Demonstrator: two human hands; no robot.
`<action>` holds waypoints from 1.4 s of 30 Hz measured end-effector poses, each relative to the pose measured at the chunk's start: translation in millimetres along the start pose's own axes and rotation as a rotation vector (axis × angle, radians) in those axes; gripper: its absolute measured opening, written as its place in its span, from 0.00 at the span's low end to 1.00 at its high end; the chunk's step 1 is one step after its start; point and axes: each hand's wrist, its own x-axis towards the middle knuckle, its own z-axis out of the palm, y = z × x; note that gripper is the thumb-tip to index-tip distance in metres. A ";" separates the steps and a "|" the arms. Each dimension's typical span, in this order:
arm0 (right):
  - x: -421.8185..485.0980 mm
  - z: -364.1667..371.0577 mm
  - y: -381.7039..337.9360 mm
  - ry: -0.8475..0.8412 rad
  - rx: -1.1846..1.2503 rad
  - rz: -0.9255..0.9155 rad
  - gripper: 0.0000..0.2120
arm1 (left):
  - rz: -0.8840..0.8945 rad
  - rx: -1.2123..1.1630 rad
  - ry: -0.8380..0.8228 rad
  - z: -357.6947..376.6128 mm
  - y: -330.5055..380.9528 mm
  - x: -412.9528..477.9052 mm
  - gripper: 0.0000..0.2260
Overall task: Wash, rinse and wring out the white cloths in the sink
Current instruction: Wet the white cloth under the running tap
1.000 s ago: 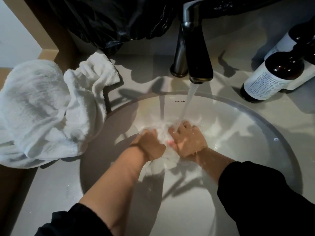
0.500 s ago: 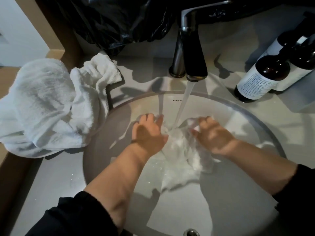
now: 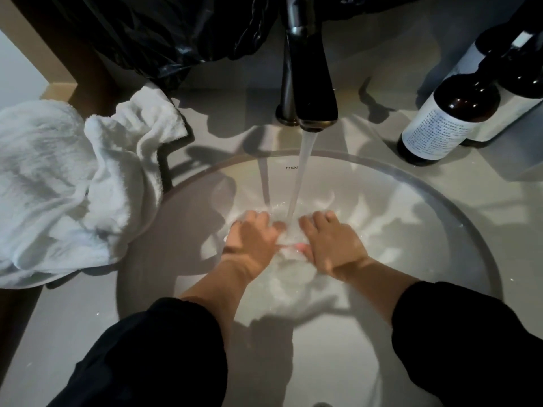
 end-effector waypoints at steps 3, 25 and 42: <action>12.5 -15.5 5.8 0.049 0.213 0.072 0.26 | -0.055 -0.309 0.085 -8.0 -5.5 2.4 0.21; -18.0 -10.8 -31.6 -0.277 -0.179 0.147 0.34 | 0.067 0.143 -0.107 -14.1 5.3 -17.7 0.30; 7.6 -41.1 4.1 -0.175 -0.023 0.206 0.22 | -0.256 -0.118 -0.109 -54.5 -20.1 -0.1 0.20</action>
